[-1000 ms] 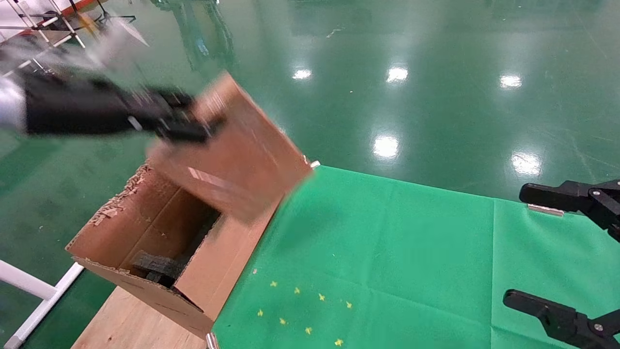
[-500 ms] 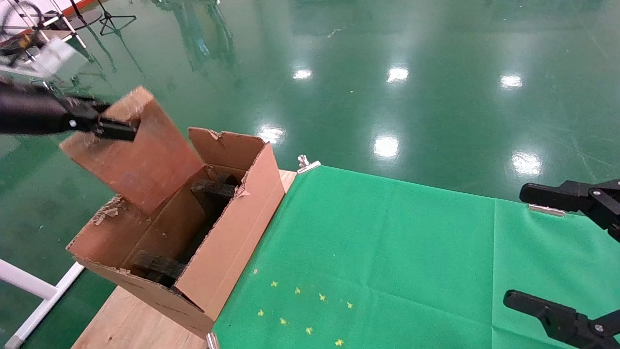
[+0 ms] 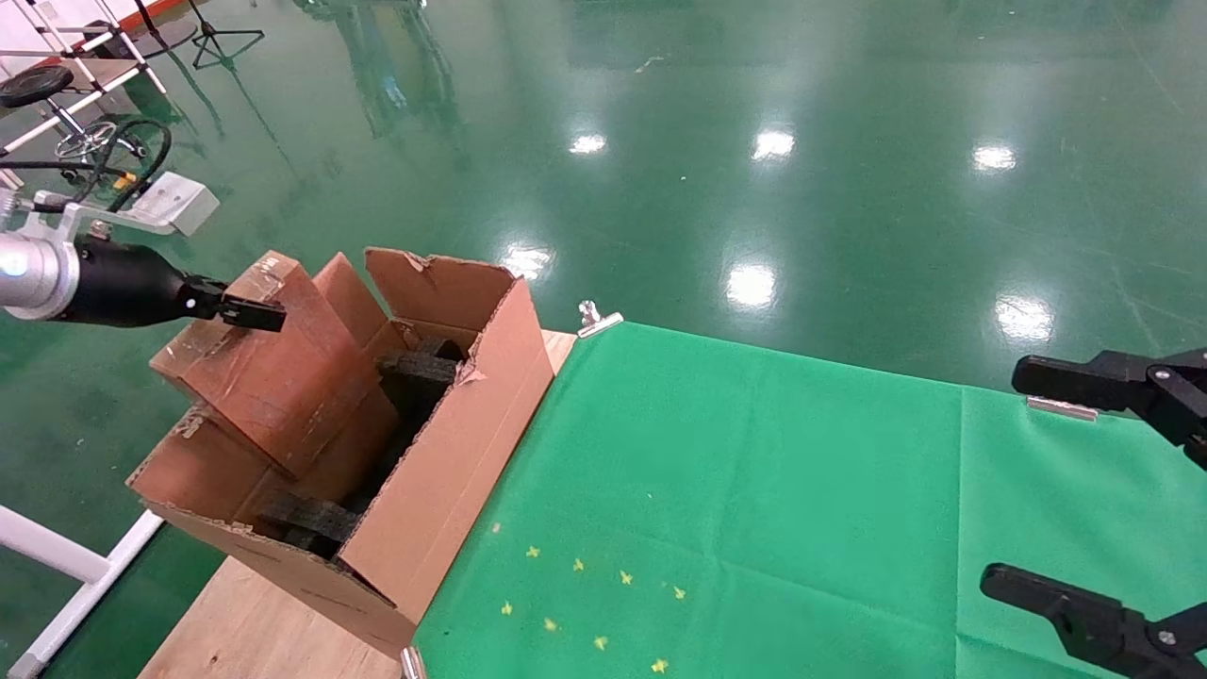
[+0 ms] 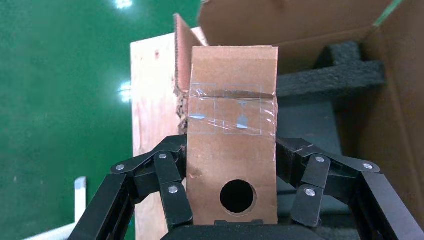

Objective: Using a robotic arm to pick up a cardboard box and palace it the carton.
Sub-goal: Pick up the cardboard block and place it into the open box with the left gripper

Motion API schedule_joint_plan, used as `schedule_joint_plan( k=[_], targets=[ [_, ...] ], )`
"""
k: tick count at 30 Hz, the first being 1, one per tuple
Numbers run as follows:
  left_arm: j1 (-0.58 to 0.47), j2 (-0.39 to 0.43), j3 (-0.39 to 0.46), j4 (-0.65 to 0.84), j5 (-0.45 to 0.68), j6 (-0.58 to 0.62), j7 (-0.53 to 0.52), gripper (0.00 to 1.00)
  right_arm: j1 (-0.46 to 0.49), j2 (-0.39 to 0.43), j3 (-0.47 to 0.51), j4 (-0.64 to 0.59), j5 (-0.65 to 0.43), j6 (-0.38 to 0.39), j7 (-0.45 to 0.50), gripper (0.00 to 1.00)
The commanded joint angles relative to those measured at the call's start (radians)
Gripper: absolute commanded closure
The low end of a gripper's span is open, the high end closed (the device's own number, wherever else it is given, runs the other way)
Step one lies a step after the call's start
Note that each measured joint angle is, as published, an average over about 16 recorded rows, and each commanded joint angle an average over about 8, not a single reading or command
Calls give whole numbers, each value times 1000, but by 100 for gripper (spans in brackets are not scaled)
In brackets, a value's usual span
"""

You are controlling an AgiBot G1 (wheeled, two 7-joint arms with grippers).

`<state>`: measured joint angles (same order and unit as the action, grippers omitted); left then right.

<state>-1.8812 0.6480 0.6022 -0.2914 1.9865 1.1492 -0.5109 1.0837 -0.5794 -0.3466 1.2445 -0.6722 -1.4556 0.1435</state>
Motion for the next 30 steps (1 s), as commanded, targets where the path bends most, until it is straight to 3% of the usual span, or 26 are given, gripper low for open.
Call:
schedule_joint_plan(
  k=[1,12,30],
  targets=[
    [0,15,6,34,14,-31,-11,100,0,0,0,0,0,0,0,0],
    [54,79,6,136,15,-158,20,100,0,0,0,0,0,0,0,0],
    [144,148,19,239,33,-265,58,100,0,0,0,0,0,0,0,0]
  ],
)
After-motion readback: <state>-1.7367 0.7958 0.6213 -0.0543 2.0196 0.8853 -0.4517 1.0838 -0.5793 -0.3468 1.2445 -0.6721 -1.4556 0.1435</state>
